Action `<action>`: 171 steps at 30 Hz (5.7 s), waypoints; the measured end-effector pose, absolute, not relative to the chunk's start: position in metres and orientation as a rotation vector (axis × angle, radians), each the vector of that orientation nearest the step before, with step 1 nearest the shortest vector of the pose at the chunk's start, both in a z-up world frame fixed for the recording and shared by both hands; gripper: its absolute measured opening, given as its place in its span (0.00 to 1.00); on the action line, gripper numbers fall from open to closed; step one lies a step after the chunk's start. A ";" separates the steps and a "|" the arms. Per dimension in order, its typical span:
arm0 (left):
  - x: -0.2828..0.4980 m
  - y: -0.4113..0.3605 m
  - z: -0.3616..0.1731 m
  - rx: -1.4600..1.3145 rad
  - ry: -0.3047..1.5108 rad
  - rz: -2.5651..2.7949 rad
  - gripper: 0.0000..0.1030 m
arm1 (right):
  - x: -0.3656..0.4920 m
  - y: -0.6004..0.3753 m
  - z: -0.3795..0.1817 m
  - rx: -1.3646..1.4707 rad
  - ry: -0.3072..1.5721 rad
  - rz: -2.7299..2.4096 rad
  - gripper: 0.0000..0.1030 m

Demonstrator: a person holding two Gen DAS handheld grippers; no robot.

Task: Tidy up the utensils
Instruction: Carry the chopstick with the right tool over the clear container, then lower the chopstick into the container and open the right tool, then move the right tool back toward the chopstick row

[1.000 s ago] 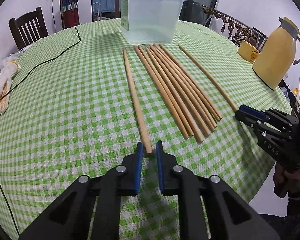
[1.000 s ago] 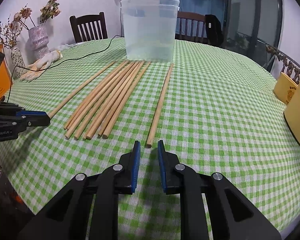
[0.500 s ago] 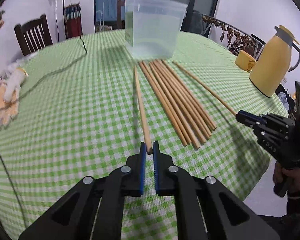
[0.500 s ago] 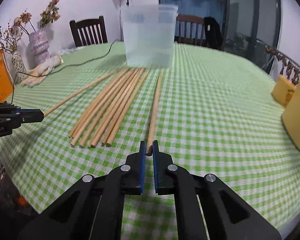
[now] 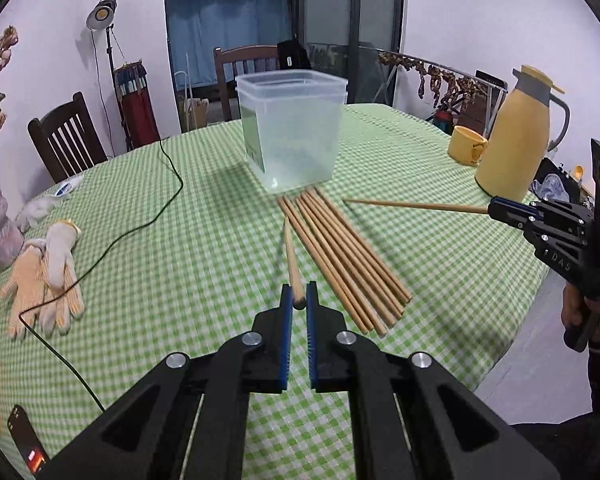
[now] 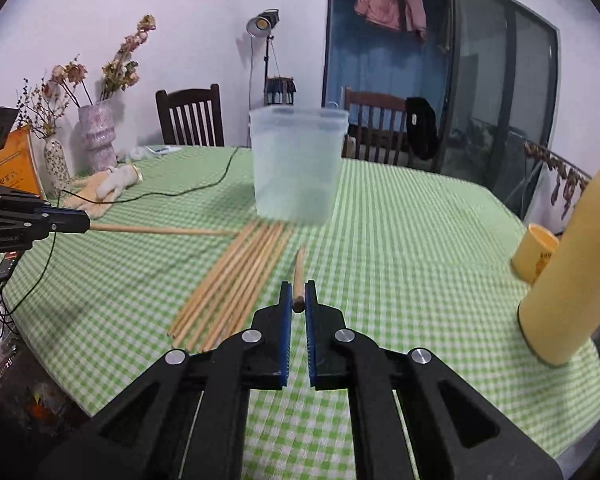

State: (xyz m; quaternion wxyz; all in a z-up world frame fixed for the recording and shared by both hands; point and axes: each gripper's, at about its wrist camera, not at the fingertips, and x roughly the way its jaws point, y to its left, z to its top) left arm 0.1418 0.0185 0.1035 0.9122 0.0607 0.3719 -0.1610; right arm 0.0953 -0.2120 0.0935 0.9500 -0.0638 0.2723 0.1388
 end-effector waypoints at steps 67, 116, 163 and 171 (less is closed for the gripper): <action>0.401 0.008 0.382 0.080 0.608 -0.517 0.03 | 0.378 -0.200 0.320 -0.063 0.480 0.514 0.06; 0.481 0.019 0.213 -0.117 0.731 -0.288 0.53 | 0.441 -0.213 0.215 -0.034 0.667 0.254 0.61; 0.151 0.017 0.040 -0.087 0.470 -0.140 0.93 | 0.112 -0.202 0.034 -0.100 0.496 -0.040 0.92; 0.119 0.012 0.017 -0.092 0.525 -0.149 0.93 | 0.075 -0.208 0.015 -0.015 0.538 -0.005 0.92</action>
